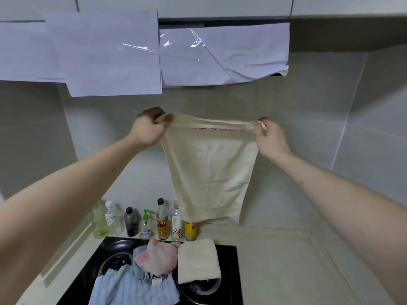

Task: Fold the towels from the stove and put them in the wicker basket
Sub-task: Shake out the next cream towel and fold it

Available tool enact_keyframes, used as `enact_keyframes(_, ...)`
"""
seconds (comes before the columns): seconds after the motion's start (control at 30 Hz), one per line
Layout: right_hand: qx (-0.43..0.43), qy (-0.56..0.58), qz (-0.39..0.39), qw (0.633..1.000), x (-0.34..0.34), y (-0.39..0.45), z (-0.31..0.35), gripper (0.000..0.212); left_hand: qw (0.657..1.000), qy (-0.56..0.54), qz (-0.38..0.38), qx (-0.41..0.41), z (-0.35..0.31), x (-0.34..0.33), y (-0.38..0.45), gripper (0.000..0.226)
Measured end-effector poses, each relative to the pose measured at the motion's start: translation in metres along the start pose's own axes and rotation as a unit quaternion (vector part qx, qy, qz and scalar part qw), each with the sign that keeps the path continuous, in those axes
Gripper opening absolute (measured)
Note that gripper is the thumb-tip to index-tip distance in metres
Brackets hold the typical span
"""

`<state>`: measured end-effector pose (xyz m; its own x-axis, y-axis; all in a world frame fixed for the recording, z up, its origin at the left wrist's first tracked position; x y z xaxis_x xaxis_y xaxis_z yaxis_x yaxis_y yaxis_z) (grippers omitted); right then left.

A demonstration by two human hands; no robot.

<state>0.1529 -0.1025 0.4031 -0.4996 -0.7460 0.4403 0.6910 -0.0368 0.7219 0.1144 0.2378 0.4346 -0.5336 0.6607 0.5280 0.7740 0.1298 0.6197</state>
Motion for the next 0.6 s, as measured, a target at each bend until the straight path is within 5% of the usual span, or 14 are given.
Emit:
enact_keyframes(0.27,-0.054,0.011,0.11,0.992,-0.006,-0.056,-0.009,0.025,0.995,0.025,0.05,0.077,0.018,-0.001,-0.074,0.032)
enact_keyframes(0.6,-0.164,0.028,0.28,0.945,-0.024,-0.186,-0.041,0.042,0.958,0.047,0.213,0.187,0.063,-0.018,-0.197,0.036)
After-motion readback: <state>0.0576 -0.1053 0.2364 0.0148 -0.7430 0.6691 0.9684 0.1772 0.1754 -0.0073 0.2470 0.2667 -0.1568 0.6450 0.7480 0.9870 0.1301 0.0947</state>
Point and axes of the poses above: each hand's wrist, its own y-axis towards the middle knuckle, its own x-axis out of the back of the hand, z = x × y, the point moved 3 cm from there along y, towards the middle knuckle
